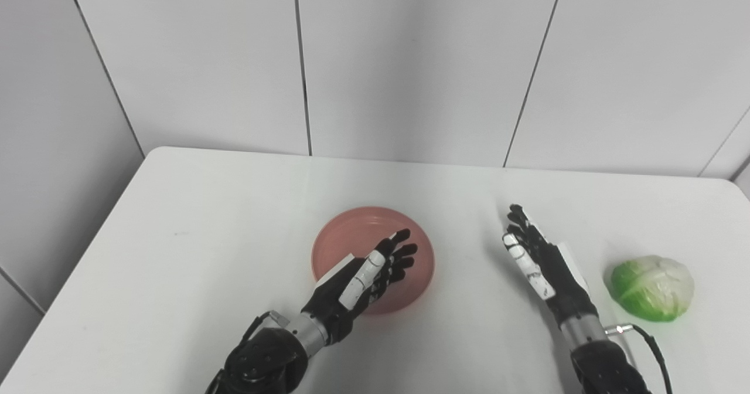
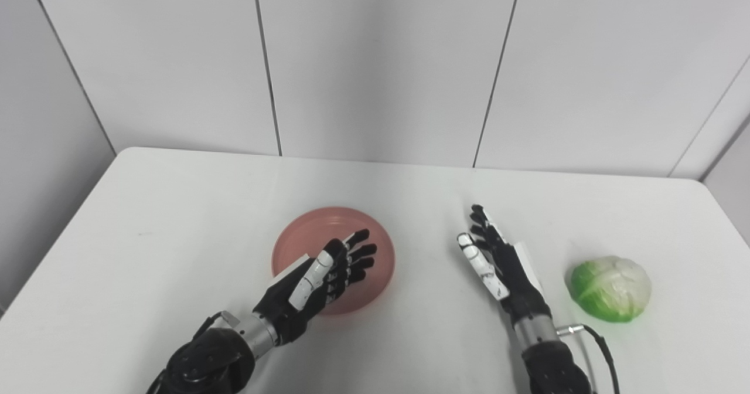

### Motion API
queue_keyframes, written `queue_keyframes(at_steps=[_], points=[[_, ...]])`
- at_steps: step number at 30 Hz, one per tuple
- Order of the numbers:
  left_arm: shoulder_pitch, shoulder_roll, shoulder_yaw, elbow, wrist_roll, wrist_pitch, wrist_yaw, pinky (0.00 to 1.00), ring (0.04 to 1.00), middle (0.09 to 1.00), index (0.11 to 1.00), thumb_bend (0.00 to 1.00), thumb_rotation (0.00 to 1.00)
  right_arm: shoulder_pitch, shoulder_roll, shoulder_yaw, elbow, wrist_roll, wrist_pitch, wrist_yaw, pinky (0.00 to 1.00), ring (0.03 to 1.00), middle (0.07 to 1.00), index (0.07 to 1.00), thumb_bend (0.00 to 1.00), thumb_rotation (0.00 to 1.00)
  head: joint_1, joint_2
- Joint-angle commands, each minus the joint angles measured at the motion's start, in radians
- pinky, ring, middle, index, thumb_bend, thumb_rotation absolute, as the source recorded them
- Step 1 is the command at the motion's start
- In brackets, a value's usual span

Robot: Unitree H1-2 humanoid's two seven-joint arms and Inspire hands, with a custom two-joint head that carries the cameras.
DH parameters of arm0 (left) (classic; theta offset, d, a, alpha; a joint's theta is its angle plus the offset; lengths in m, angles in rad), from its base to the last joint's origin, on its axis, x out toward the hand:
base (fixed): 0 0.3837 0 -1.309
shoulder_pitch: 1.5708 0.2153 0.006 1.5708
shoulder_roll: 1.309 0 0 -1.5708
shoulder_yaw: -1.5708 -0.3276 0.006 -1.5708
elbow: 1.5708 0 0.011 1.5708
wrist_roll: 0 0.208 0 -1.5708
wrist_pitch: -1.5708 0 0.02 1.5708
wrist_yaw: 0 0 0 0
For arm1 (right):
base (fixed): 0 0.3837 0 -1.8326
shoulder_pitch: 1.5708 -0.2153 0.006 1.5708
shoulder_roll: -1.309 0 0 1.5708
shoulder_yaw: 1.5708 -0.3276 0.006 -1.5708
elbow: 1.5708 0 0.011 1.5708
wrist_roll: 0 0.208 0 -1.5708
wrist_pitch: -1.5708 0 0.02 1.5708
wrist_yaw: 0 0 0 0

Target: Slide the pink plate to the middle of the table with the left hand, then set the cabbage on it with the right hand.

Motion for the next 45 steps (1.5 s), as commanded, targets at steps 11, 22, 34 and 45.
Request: queue_keyframes(at_steps=[11, 22, 34, 45], points=[[-0.006, -0.008, -0.035, 0.004, -0.009, -0.020, -0.046, 0.93, 0.952, 0.961, 0.966, 0.88, 1.00, -0.012, 0.011, 0.023, 0.003, -0.007, 0.020, 0.010, 0.83, 0.879, 0.922, 0.935, 0.77, 1.00, -0.018, 0.002], [-0.010, -0.017, -0.050, 0.003, 0.000, -0.020, -0.050, 0.91, 0.941, 0.954, 0.966, 0.87, 1.00, -0.018, 0.016, 0.026, 0.035, -0.012, -0.005, -0.008, 0.82, 0.876, 0.917, 0.930, 0.78, 1.00, -0.029, -0.013], [-0.028, -0.029, -0.034, -0.041, -0.016, -0.035, -0.051, 0.95, 0.962, 0.964, 0.964, 0.87, 1.00, -0.013, 0.012, 0.028, 0.035, -0.021, -0.015, -0.010, 0.81, 0.877, 0.921, 0.931, 0.78, 1.00, -0.027, -0.016], [-0.026, -0.065, 0.020, -0.105, -0.032, -0.063, -0.023, 0.92, 0.938, 0.958, 0.981, 0.87, 1.00, -0.015, 0.006, 0.033, 0.041, -0.037, -0.025, -0.014, 0.81, 0.877, 0.922, 0.926, 0.77, 1.00, -0.022, -0.019]])
